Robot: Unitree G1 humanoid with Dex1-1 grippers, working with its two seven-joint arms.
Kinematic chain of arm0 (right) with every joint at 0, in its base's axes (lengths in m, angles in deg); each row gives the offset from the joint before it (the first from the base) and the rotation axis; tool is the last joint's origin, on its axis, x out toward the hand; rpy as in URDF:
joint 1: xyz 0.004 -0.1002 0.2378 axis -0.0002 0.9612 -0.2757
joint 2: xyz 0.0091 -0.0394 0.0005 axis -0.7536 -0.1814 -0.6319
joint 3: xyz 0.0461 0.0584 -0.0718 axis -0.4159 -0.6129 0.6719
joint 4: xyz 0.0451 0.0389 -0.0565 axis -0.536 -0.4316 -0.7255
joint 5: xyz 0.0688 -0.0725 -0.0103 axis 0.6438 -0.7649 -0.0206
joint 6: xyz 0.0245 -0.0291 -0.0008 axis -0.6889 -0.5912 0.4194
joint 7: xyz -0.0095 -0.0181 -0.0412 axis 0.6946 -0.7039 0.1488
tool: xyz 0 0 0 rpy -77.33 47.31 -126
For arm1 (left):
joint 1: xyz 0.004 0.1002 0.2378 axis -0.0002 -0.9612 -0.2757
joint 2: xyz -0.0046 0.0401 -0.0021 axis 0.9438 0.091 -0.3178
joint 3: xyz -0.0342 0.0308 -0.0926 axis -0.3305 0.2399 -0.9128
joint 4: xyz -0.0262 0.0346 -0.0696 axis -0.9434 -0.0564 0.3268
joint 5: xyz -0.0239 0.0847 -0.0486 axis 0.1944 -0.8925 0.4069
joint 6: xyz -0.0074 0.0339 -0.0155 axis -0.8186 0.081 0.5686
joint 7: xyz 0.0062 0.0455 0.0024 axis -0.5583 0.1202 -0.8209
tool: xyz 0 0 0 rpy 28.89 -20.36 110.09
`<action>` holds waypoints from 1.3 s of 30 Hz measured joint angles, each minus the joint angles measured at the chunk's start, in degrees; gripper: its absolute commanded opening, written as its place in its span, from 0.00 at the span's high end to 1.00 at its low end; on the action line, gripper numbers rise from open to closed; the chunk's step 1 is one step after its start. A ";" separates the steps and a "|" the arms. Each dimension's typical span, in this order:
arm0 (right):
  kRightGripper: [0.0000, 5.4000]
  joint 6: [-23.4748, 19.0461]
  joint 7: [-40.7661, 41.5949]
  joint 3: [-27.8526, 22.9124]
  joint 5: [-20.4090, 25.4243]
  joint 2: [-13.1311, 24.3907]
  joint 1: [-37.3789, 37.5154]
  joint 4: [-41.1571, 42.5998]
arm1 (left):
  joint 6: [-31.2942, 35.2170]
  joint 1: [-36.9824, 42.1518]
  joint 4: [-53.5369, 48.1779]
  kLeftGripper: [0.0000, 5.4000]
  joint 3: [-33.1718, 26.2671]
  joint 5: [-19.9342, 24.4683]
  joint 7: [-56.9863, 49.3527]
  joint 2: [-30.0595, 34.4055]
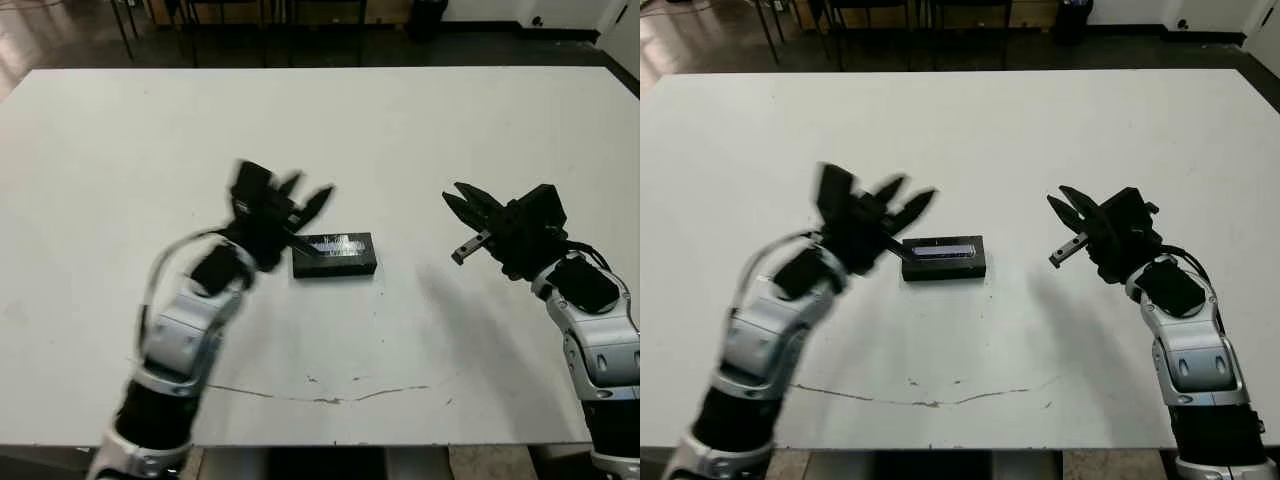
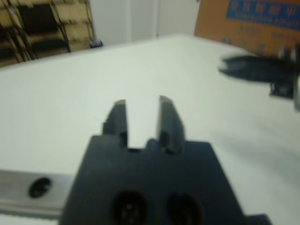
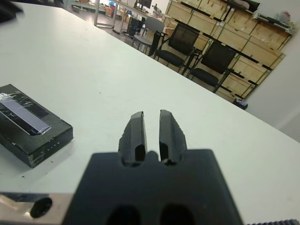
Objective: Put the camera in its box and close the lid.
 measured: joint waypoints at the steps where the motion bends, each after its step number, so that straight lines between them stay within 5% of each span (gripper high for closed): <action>1: 1.00 0.00 -0.23 0.04 -0.13 0.00 0.07 0.22 | -0.01 -0.90 2.01 1.00 1.18 -0.52 -1.05 -1.31; 14: 1.00 -0.47 -0.39 -0.09 -0.10 -0.14 1.90 2.28 | 2.31 -3.70 8.29 1.00 5.84 -6.56 -7.04 -5.34; 21: 1.00 -0.45 -0.27 -0.08 0.08 -0.21 1.93 2.32 | 6.22 -4.09 5.75 1.00 4.34 -4.98 -5.39 -5.43; 26: 1.00 -0.61 -0.27 -0.16 0.90 -0.34 1.97 2.81 | 13.40 -8.54 -5.22 1.00 1.68 -0.28 -2.16 -4.02; 34: 1.00 -1.27 -2.56 -0.41 1.26 -2.72 1.93 3.79 | -15.21 -6.04 -9.62 1.00 -6.60 -2.10 -2.31 1.48; 39: 1.00 -0.62 -6.45 -0.36 1.09 -5.83 1.10 3.91 | -37.74 -0.47 2.95 1.00 -13.49 -10.09 -7.58 8.38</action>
